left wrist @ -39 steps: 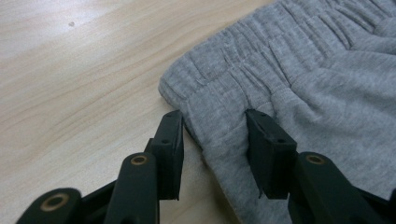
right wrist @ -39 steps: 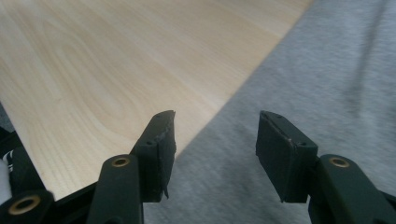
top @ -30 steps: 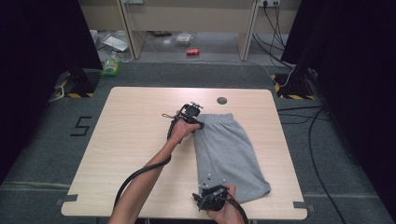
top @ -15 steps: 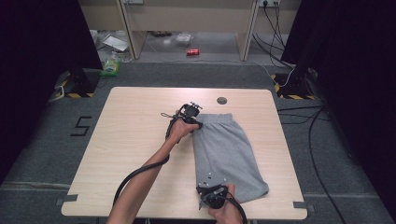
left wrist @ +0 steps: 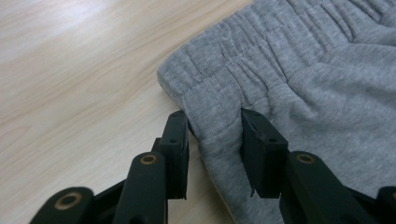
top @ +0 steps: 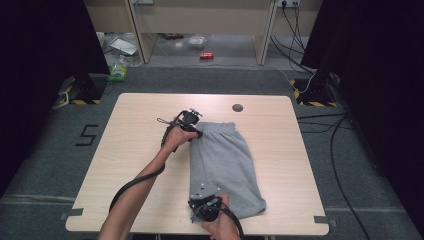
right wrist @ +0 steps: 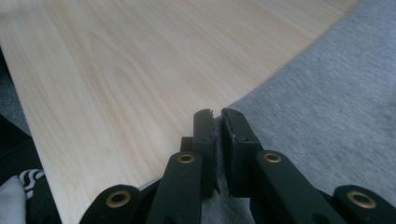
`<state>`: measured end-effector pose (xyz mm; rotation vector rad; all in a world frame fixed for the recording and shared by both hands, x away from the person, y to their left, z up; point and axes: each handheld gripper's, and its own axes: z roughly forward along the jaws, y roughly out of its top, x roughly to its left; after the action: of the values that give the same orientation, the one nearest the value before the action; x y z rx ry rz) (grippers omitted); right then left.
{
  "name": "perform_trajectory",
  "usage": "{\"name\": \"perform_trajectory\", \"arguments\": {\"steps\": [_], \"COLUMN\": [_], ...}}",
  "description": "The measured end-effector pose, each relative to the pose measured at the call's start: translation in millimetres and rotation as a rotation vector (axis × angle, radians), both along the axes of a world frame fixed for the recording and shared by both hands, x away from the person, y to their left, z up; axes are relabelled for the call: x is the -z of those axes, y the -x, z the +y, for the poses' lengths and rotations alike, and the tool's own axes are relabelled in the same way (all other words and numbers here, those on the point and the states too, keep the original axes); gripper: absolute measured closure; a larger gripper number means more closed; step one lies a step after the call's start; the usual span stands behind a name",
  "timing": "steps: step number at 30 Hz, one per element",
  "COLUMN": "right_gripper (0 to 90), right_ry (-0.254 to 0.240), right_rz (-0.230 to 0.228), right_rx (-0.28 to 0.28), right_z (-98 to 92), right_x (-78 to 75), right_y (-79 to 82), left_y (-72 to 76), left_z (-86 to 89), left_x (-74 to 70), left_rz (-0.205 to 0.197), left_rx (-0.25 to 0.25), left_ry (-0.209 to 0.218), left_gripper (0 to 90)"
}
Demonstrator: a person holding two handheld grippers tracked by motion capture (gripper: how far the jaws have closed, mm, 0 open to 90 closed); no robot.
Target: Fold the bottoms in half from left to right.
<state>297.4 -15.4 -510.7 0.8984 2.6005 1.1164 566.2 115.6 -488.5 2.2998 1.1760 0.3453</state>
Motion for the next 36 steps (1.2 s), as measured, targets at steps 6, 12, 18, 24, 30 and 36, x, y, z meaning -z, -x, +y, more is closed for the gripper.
{"name": "perform_trajectory", "arguments": {"steps": [6, 12, 18, 24, 30, 36], "right_gripper": [84.9, 84.9, 83.1, 72.9, 72.3, 71.8], "right_ry": [-0.015, -0.026, -0.037, -0.063, -0.029, 0.021], "right_rz": [0.010, 0.020, 0.030, 0.043, -0.013, -0.022], "right_rx": [-0.038, -0.067, -0.069, -0.067, -0.081, -0.131], "right_z": [26.0, 48.1, 55.2, 54.0, 48.8, 54.2], "right_x": [1.2, 1.9, 2.6, -1.7, -10.2, -0.6], "right_y": [-1.0, -3.3, -2.1, 2.1, 2.8, 18.5], "left_y": [1.8, 2.4, 2.6, 3.4, 2.1, 2.2], "left_z": [21.0, 38.3, 41.6, 41.4, 43.8, 42.4], "left_x": [-0.8, -1.6, 0.7, 1.7, 2.5, 1.9], "left_rz": [0.010, 0.014, 0.020, 0.016, 0.034, 0.034], "left_rx": [0.015, 0.012, -0.001, -0.010, -0.024, -0.029], "left_ry": [-0.011, -0.026, -0.008, -0.004, 0.021, 0.009], "left_gripper": [63.4, 63.6, 63.2, 62.6, 62.1, 61.8]}}
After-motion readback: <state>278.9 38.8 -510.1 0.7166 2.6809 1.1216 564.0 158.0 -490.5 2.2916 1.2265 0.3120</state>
